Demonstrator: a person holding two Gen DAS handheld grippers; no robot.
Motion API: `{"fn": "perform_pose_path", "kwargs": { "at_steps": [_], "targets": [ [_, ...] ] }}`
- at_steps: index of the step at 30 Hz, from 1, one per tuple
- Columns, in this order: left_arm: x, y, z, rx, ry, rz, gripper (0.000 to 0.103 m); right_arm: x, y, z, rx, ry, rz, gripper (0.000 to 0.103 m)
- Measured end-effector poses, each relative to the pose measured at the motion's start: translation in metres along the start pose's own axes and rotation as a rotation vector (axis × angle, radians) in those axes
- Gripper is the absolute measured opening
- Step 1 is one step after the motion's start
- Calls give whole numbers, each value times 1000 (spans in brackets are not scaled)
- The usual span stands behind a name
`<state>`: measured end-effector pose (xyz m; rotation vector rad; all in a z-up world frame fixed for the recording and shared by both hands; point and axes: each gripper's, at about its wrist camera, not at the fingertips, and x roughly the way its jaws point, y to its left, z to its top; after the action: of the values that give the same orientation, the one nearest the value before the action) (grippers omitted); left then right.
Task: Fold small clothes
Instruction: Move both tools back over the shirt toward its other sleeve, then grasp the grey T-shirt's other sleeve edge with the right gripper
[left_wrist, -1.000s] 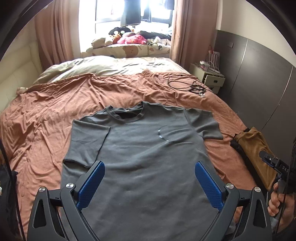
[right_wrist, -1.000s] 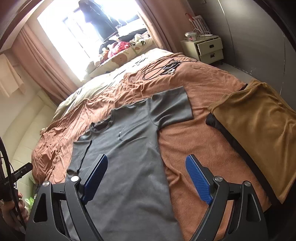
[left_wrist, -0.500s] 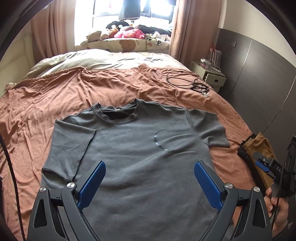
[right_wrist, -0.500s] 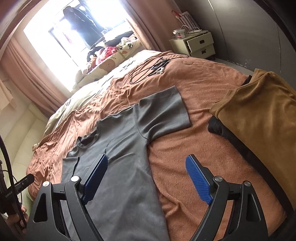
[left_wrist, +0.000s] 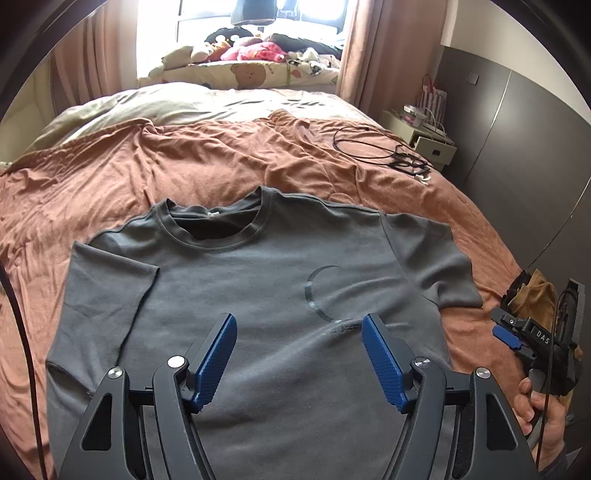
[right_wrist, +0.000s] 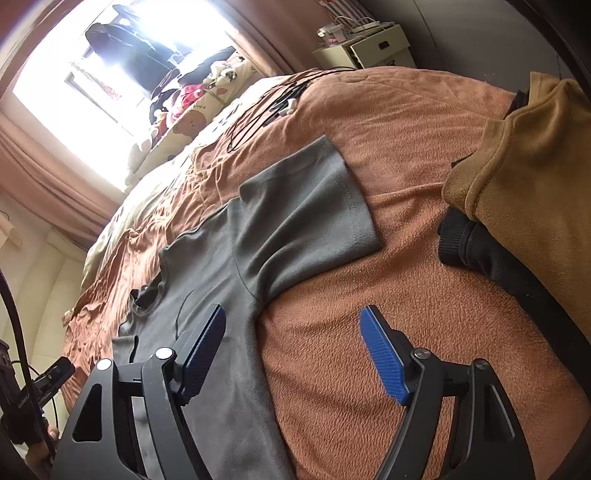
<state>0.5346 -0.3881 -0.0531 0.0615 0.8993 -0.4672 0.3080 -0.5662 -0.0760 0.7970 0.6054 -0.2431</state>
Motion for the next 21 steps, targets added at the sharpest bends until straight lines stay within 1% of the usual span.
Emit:
{"fn": "perform_pose_path", "kwargs": {
  "at_steps": [2, 5, 7, 8, 10, 12, 15, 17, 18, 19, 21],
  "targets": [
    [17, -4, 0, 10, 20, -10, 64, 4, -5, -3, 14, -6, 2, 69],
    [40, -10, 2, 25, 37, -22, 62, 13, -9, -3, 41, 8, -4, 67],
    [53, -13, 3, 25, 48, -31, 59, 18, -11, 0, 74, 18, -1, 60],
    [60, -14, 3, 23, 57, -38, 56, 19, -13, 2, 82, 16, -15, 60],
    [73, -17, 5, 25, 75, -49, 55, 22, -20, 6, 111, 16, -28, 58],
    [84, -21, 6, 36, 86, -52, 55, 25, -25, 11, 139, 16, -10, 56],
    [99, -27, 7, 41, 102, -64, 55, 32, -32, 17, 195, 20, 34, 56],
    [109, -31, 9, 47, 114, -66, 52, 39, -37, 21, 228, 13, 39, 55],
    [112, -33, 10, 53, 119, -66, 49, 42, -38, 24, 240, 11, 38, 52],
    [116, -35, 12, 55, 121, -65, 49, 45, -40, 26, 251, 8, 39, 49],
    [121, -38, 15, 50, 126, -78, 48, 49, -39, 28, 262, 1, 40, 48]
  ]
}}
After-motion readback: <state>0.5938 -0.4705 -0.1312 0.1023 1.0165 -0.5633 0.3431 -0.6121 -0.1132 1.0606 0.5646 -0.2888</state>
